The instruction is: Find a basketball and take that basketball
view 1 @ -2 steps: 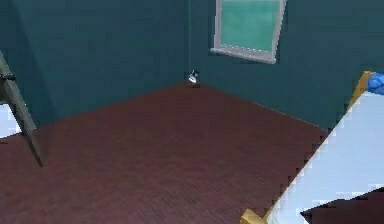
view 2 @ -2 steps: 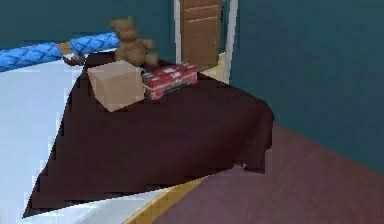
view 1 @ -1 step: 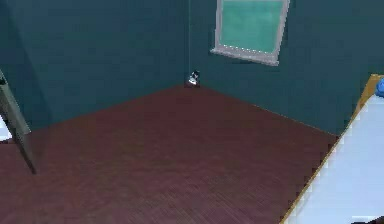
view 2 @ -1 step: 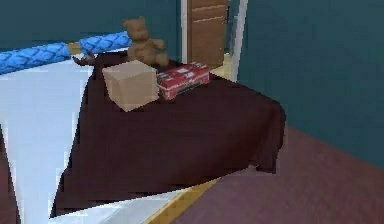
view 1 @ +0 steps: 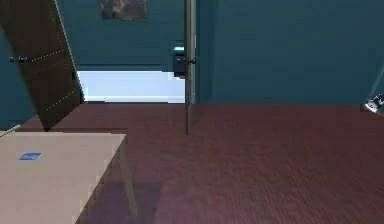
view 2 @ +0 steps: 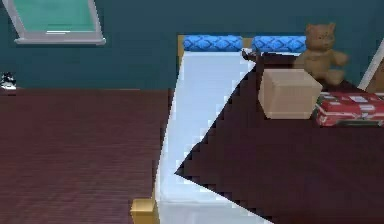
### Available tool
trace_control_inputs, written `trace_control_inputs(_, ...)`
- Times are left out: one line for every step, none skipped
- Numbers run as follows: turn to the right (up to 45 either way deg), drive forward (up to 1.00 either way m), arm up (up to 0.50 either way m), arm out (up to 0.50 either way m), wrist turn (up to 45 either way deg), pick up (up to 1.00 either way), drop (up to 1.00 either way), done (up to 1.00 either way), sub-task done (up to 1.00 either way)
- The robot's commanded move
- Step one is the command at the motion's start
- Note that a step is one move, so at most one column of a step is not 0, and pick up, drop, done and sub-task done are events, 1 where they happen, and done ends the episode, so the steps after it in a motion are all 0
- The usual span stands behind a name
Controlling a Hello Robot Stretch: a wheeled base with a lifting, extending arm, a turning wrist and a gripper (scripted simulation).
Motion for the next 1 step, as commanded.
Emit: trace_control_inputs(0.0, 1.0, 0.0, 0.0, 0.0, 0.0, 0.0, 0.0, 0.0)
